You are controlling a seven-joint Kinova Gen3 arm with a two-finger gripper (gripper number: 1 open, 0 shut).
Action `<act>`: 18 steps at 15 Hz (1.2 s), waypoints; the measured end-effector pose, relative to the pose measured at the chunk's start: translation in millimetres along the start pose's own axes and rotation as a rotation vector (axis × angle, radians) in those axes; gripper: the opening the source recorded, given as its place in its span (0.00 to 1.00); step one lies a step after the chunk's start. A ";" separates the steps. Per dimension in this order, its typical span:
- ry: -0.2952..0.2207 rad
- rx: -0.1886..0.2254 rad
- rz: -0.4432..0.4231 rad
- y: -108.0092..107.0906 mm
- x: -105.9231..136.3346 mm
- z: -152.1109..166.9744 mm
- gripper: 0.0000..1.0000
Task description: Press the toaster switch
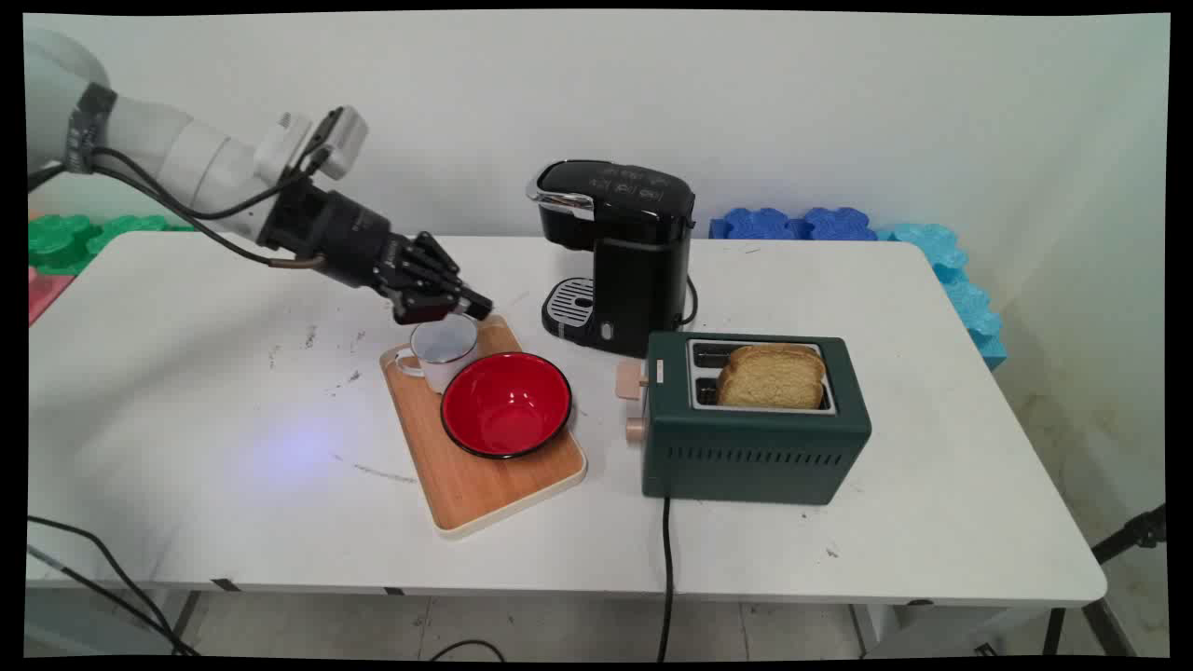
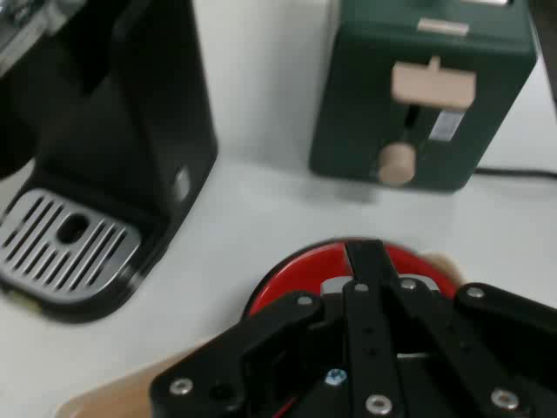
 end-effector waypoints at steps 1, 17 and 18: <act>0.004 -0.008 0.000 4.5 5.1 4.8 0.00; 0.061 -0.066 0.024 38.3 59.4 92.6 0.00; 0.062 -0.067 0.032 39.1 60.6 97.6 0.00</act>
